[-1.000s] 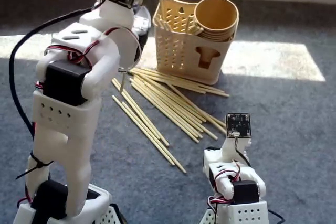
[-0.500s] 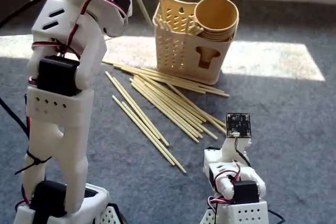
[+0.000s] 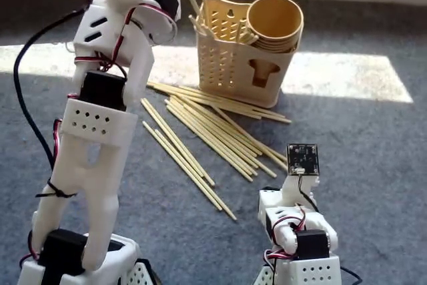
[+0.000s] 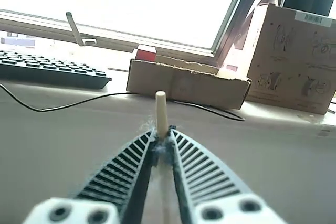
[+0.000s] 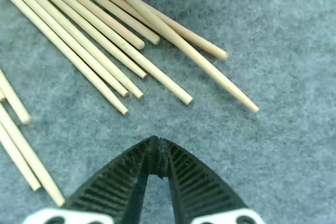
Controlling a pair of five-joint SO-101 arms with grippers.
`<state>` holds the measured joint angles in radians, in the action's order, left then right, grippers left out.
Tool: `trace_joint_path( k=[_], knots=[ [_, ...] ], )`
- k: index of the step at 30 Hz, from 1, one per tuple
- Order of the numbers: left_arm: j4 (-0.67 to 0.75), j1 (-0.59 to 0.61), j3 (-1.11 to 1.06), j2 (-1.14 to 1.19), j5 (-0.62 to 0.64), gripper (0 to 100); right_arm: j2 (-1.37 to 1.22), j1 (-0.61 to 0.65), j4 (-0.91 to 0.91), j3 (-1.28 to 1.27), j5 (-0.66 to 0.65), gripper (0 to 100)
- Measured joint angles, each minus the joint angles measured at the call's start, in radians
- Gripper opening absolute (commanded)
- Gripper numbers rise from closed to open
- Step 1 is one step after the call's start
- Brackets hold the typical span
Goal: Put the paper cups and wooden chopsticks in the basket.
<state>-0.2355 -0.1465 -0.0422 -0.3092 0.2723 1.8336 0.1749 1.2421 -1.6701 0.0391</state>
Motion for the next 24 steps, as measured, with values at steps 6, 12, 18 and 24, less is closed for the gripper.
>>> trace_joint_path(
  k=[6,12,18,24],
  knots=[
    [0.002,-0.005,-0.092,0.0,0.0,13,0.0,0.0,0.0,0.0,0.0,0.5],
    [-0.08,-0.003,-0.11,0.0,0.0,15,0.0,0.0,0.0,0.0,0.0,0.5],
    [-0.282,-0.003,-0.021,0.002,0.0,15,0.0,0.0,0.0,0.0,0.0,0.5],
    [-0.563,-0.002,0.103,0.0,-0.018,14,0.0,0.0,0.0,0.0,0.0,0.5]
  ],
)
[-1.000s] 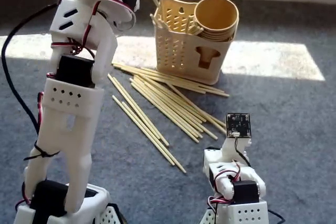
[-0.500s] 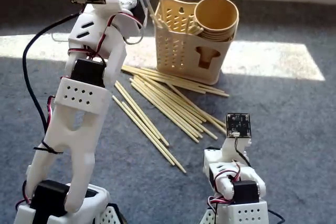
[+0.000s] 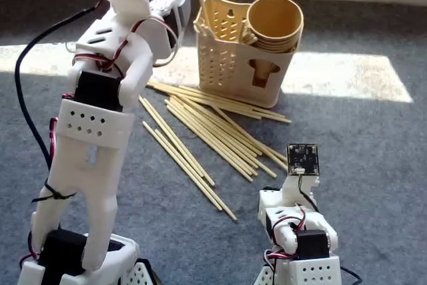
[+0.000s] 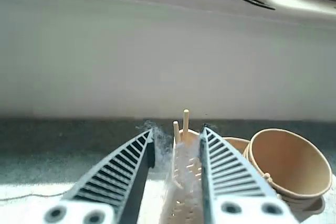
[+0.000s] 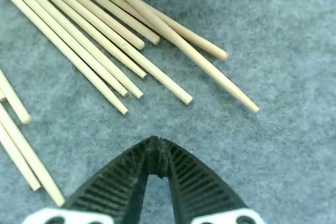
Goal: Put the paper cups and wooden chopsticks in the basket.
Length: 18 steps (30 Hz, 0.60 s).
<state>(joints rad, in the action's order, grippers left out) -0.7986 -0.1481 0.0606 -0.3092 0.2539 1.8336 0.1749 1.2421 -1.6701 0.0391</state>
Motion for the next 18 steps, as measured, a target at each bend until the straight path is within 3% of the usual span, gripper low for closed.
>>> trace_joint_path(
  k=[6,13,18],
  knots=[
    [-0.138,0.058,0.018,0.0,-0.06,14,0.0,0.0,0.0,0.0,0.0,0.5],
    [-0.264,0.107,0.018,-0.017,-0.072,0,0.0,0.0,0.0,0.0,0.0,0.5],
    [-0.338,0.143,-0.014,-0.132,-0.12,1,0.0,0.0,0.0,0.0,0.0,0.5]
  ],
)
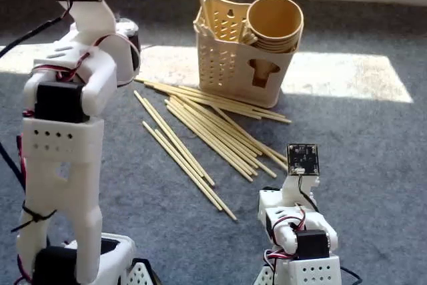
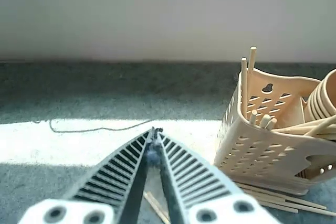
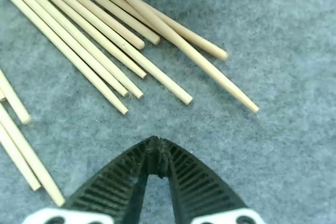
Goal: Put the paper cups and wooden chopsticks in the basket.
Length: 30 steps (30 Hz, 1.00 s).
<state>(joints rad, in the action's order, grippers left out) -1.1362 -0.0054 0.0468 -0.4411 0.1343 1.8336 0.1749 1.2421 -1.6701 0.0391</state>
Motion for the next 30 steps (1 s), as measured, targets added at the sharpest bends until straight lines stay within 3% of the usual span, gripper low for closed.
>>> trace_joint_path(
  k=[5,11,22,30],
  knots=[
    [-0.029,0.002,-0.16,-0.17,-0.018,1,0.0,0.0,0.0,0.0,0.0,0.5],
    [-0.025,0.114,-0.416,-0.385,-0.021,1,0.0,0.0,0.0,0.0,0.0,0.5],
    [0.13,0.307,-0.899,-0.632,-0.021,1,0.0,0.0,0.0,0.0,0.0,0.5],
    [0.135,0.341,-1.145,-0.821,-0.023,1,0.0,0.0,0.0,0.0,0.0,0.6]
  ],
)
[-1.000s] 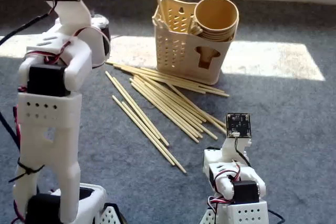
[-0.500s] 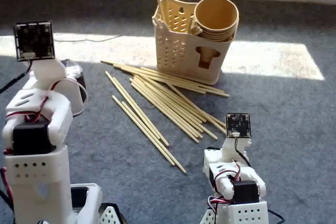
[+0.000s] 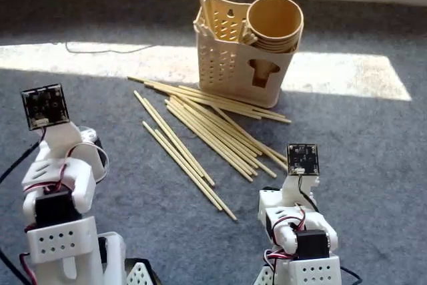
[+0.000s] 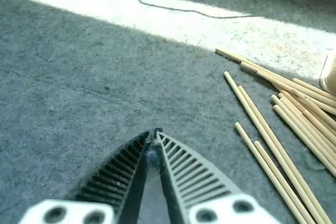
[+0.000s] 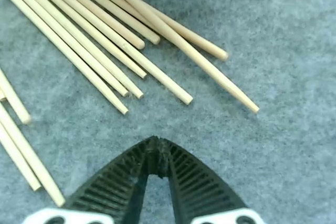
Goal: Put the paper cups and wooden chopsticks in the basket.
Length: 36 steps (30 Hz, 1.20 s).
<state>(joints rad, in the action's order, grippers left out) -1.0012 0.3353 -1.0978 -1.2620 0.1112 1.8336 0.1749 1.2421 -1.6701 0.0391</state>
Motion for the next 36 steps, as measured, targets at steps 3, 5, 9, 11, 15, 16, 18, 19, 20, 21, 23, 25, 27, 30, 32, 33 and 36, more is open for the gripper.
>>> trace_joint_path(
  k=[3,5,9,11,15,16,18,19,20,21,23,25,27,30,32,33,36],
  knots=[
    [0.0,0.006,-0.084,-0.072,0.002,1,0.0,0.0,0.0,0.0,0.0,0.6],
    [0.002,0.006,-0.152,-0.121,0.0,1,0.0,0.0,0.0,0.0,0.0,0.6],
    [0.017,0.006,-0.298,-0.23,0.0,1,0.0,0.0,0.003,0.0,0.0,0.6],
    [0.028,0.006,-0.354,-0.296,0.0,1,0.0,0.0,0.006,0.0,0.0,0.6],
    [0.028,0.006,-0.454,-0.443,-0.061,1,0.002,-0.08,0.009,0.009,0.0,0.6],
    [0.028,0.006,-0.476,-0.485,-0.081,1,0.0,-0.117,0.009,0.021,0.0,0.6],
    [0.028,0.015,-0.496,-0.539,-0.107,1,0.006,-0.163,0.009,0.049,0.0,0.6],
    [0.028,0.032,-0.499,-0.552,-0.109,1,0.006,-0.167,0.009,0.063,0.0,0.6],
    [0.028,0.049,-0.502,-0.549,-0.109,1,0.003,-0.17,0.009,0.08,0.0,0.6],
    [0.028,0.06,-0.502,-0.548,-0.11,1,0.005,-0.173,0.009,0.095,0.0,0.6],
    [0.028,0.074,-0.512,-0.549,-0.115,1,0.003,-0.176,0.009,0.132,0.0,0.6],
    [0.028,0.08,-0.528,-0.548,-0.115,1,0.006,-0.178,0.009,0.172,-0.041,0.6],
    [0.028,0.083,-0.531,-0.548,-0.115,1,0.008,-0.176,-0.008,0.195,-0.124,0.6],
    [0.028,0.083,-0.531,-0.548,-0.115,1,0.008,-0.176,-0.051,0.206,-0.235,0.6],
    [0.031,0.083,-0.548,-0.549,-0.115,1,0.003,-0.176,-0.08,0.213,-0.276,0.7],
    [0.032,0.083,-0.56,-0.548,-0.117,1,0.008,-0.176,-0.084,0.215,-0.292,0.7],
    [0.032,0.083,-0.566,-0.548,-0.146,1,0.0,-0.175,-0.087,0.256,-0.318,0.7]
  ],
)
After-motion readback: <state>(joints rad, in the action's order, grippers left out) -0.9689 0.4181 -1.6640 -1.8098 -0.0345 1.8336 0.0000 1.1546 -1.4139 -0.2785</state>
